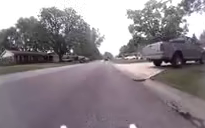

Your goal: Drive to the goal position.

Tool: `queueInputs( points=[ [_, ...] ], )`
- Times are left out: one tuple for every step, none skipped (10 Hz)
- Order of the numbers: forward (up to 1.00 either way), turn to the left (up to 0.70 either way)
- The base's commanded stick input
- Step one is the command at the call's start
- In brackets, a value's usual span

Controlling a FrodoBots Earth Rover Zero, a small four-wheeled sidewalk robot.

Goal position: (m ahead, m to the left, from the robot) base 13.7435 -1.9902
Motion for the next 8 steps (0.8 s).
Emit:
queueInputs(
  points=[
    [1.00,-0.33],
    [1.00,-0.14],
    [1.00,0.00],
    [1.00,0.00],
    [1.00,0.00],
    [1.00,0.00],
    [1.00,0.00],
    [1.00,0.00]
  ],
)
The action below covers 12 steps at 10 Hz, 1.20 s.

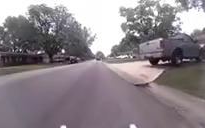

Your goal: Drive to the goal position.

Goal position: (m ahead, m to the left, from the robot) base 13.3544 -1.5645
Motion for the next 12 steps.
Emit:
queueInputs(
  points=[
    [1.00,0.00],
    [1.00,0.00],
    [1.00,0.00],
    [1.00,0.00],
    [1.00,0.00],
    [1.00,0.00],
    [1.00,0.00],
    [1.00,0.00],
    [1.00,0.00],
    [1.00,0.00],
    [1.00,0.00],
    [1.00,0.00]
  ],
)
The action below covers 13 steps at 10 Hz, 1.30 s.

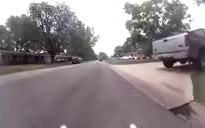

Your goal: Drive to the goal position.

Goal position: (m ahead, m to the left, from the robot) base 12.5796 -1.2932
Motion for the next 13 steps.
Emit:
queueInputs(
  points=[
    [1.00,0.00],
    [1.00,0.00],
    [1.00,0.00],
    [1.00,0.00],
    [1.00,0.00],
    [1.00,0.00],
    [1.00,0.00],
    [1.00,0.00],
    [1.00,0.00],
    [1.00,0.00],
    [1.00,0.00],
    [1.00,0.00],
    [1.00,0.00]
  ],
)
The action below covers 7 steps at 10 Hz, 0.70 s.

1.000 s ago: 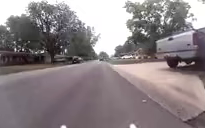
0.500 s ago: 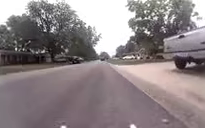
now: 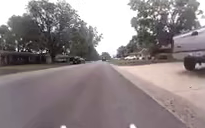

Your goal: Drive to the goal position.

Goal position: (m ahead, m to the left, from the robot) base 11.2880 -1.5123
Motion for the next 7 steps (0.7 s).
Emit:
queueInputs(
  points=[
    [1.00,0.00],
    [1.00,0.00],
    [1.00,0.00],
    [1.00,0.00],
    [1.00,0.00],
    [1.00,0.00],
    [1.00,0.00]
  ],
)
